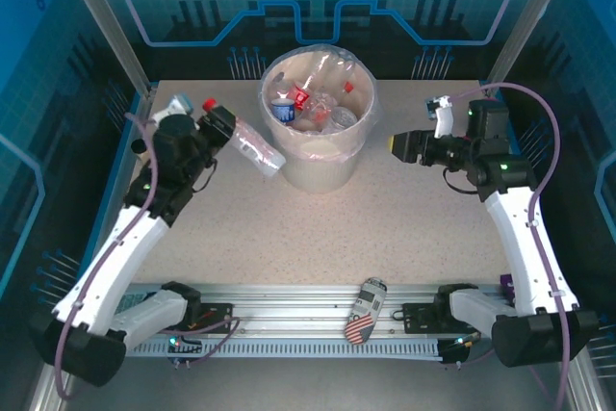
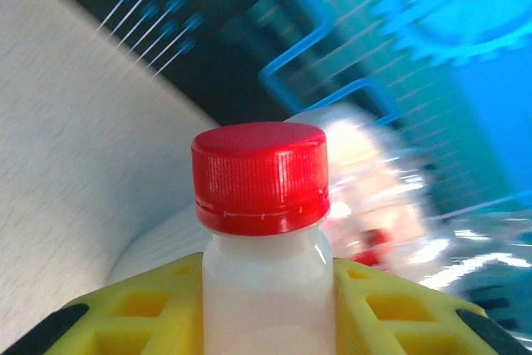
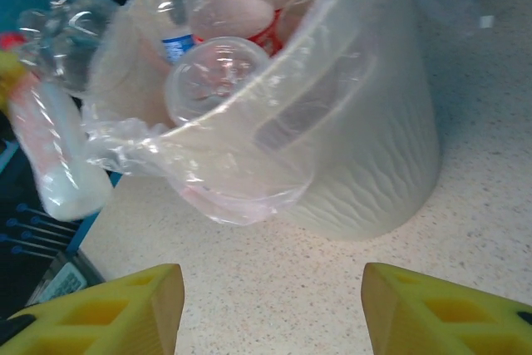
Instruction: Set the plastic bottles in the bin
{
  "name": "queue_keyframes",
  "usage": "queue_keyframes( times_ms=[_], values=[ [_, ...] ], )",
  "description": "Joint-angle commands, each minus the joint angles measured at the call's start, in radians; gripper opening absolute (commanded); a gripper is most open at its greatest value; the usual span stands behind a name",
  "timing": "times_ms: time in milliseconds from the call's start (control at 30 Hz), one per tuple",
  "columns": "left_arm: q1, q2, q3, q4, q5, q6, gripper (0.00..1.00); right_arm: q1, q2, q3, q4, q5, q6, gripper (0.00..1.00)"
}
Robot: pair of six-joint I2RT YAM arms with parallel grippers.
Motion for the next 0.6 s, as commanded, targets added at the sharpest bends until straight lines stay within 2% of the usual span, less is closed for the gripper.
queue_keyframes(
  times_ms=[0,167,300,400,567],
  values=[
    [-0.046,-0.014,0.109,0.049,-0.003,0.175,0.35,0.034,0.001,0.064,0.046,-0.069,0.002,0.59],
    [-0.171,0.103,0.358,-0.027,0.127,0.383,0.34,0.085,0.053,0.228,-0.025,-0.132,-0.075,0.61],
    [-0.255,0.212,0.503,-0.09,0.223,0.501,0.33,0.169,0.107,0.341,-0.053,-0.182,-0.127,0.66],
    [-0.273,0.297,0.583,-0.092,0.337,0.502,0.33,0.246,0.161,0.422,-0.076,-0.163,-0.157,0.69],
    [-0.292,0.421,0.683,-0.082,0.434,0.471,0.33,0.324,0.235,0.498,-0.03,-0.193,-0.118,0.72]
  ],
)
